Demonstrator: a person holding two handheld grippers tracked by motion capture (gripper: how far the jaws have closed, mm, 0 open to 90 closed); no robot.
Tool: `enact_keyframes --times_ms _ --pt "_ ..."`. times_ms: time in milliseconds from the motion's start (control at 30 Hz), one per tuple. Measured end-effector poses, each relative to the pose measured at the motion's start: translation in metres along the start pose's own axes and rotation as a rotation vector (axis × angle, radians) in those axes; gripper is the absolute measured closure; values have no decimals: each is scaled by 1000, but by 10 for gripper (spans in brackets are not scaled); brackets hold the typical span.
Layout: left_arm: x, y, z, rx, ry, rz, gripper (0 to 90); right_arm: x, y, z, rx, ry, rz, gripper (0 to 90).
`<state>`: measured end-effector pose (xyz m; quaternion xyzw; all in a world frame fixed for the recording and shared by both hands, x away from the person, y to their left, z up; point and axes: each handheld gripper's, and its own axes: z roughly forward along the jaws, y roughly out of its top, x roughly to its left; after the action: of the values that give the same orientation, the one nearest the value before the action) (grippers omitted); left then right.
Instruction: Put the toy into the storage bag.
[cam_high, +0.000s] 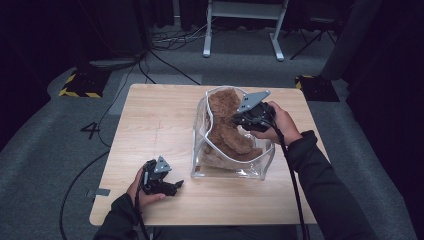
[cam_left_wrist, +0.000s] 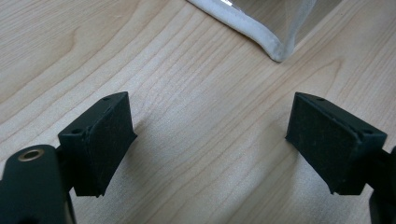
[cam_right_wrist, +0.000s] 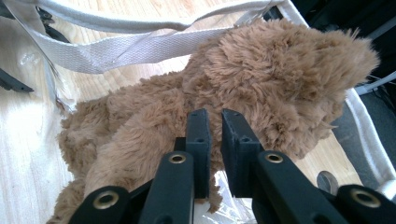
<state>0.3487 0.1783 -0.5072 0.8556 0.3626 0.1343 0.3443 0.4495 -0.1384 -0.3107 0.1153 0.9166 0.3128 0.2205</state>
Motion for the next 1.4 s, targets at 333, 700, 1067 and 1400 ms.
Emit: enact_keyframes --times_ms 333,700,1067,1400 --pt "0 0 0 0 0 0 147 -3 -4 -15 -54 -24 30 629" --pt "0 0 0 0 0 0 147 -9 -14 -34 -84 -62 89 333" --pt "0 0 0 0 0 0 147 -15 -29 -54 -105 -126 139 234" --pt "0 0 0 0 0 0 147 -20 -47 -74 -113 -167 178 237"
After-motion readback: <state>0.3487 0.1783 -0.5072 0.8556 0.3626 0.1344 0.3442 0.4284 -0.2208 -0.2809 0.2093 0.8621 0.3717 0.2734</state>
